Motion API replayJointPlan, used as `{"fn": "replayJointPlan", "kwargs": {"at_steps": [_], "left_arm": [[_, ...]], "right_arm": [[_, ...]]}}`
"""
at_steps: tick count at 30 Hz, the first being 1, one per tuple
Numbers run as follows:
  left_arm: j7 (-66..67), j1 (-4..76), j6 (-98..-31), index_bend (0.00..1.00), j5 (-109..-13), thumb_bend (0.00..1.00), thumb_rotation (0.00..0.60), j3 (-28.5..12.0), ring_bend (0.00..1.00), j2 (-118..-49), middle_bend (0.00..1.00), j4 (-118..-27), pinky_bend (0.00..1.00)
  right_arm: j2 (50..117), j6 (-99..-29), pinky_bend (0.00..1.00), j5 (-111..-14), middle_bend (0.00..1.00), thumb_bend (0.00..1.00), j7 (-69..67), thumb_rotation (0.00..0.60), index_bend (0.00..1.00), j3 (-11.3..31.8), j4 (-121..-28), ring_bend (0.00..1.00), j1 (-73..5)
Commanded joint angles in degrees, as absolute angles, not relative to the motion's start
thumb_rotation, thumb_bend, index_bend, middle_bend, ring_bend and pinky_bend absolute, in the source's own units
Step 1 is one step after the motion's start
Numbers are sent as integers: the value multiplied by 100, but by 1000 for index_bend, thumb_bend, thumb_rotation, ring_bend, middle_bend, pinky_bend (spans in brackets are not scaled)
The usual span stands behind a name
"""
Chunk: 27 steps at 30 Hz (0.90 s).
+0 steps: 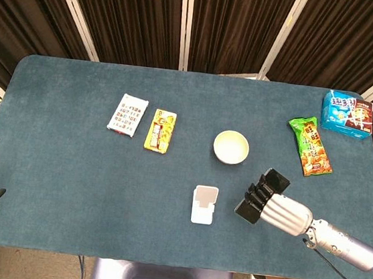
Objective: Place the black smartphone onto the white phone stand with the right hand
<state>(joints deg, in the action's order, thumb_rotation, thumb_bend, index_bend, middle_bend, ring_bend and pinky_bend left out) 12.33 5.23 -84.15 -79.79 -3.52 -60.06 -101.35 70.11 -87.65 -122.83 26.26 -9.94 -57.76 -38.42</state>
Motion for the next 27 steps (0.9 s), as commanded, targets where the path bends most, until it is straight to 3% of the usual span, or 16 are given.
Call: {"fn": "replayJointPlan", "kwargs": {"at_steps": [1,8,15,27], "left_arm": [[1238,530,-8399,0,-7966,0,600,-355,0,-6012,0,-10133,0],[1242,550,-8351,0,-7883,0,600,-381,0,-6018,0,-10114,0],[1273,616,-8215,0,-7682,0,600,-447,0,-6051,0,-10046,0],[1365,688,-8084,0,-7487,0,600,-487,0,-6104,0,-10008,0]], "right_arm": [[6641,-8473,327,-12441,539,442,3598,600,542,-638,-6584,380,-4088],[6588,-7384,315,-12535,516,439,5053,600,539,-312,-7564,369,-4384],[6858,-6465,219,-12846,510,442,5917,600,539,-122,-7871,339,-4774],[7045,-5884,198,-13049,523,451,6174,600,550,-66,-8071,302,-4992]]}}
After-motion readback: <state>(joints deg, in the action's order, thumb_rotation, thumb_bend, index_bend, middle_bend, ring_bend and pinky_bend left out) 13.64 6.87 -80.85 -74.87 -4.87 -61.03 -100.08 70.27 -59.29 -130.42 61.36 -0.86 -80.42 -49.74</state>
